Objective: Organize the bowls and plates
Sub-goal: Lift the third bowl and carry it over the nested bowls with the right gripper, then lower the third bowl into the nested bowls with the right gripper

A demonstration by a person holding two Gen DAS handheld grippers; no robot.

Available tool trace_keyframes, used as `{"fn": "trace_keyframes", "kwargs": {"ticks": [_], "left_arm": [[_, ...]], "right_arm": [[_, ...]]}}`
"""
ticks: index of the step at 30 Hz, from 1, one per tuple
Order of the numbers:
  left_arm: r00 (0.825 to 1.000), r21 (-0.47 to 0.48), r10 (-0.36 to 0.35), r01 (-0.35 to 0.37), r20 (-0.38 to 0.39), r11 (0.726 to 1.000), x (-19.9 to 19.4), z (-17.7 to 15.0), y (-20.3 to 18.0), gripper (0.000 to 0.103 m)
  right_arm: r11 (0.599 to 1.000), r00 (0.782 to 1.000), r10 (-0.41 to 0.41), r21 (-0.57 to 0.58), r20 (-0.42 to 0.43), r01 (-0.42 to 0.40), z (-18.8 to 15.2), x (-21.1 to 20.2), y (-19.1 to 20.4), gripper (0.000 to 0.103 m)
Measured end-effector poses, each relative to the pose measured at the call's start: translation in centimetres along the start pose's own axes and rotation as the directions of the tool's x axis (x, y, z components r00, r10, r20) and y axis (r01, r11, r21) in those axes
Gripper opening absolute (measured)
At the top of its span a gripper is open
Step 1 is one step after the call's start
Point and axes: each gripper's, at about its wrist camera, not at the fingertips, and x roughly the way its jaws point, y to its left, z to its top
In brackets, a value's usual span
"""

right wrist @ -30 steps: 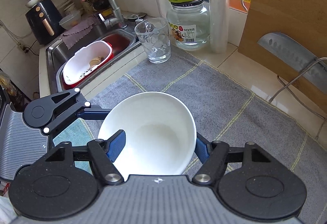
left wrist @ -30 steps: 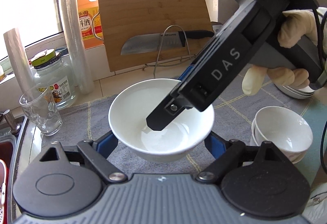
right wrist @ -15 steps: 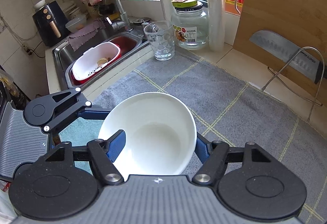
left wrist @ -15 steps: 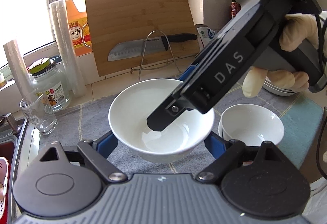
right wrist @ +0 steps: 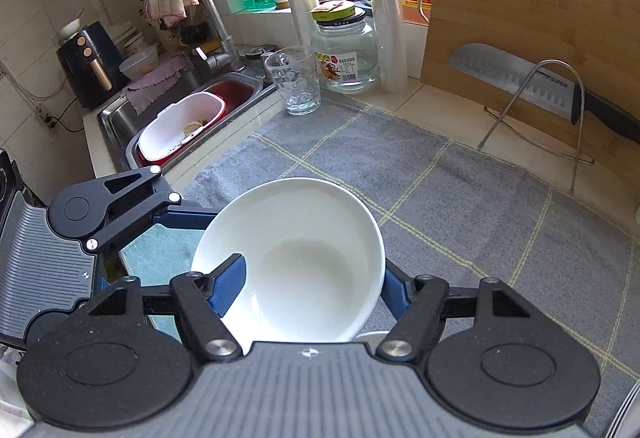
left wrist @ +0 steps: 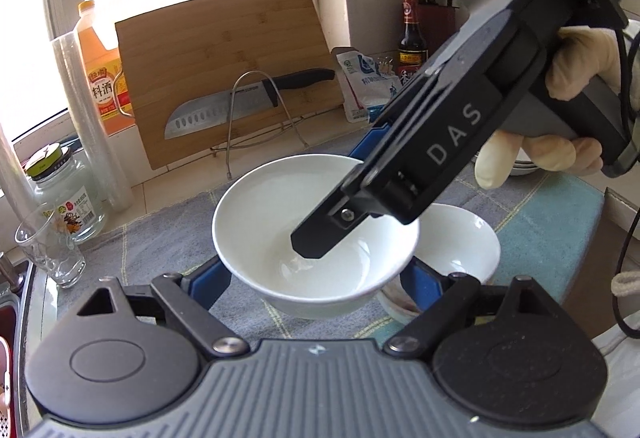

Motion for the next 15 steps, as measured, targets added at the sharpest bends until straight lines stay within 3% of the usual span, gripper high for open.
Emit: {"fn": "trace_keyframes", "kwargs": {"ticks": [15], "left_arm": [[0.993, 0.072, -0.119, 0.119, 0.004, 0.99, 3.1, 2.2, -3.9, 0.091]], "right_arm": [[0.988, 0.994, -0.11, 0.111, 0.017, 0.108, -3.4, -3.7, -3.3, 0.076]]}}
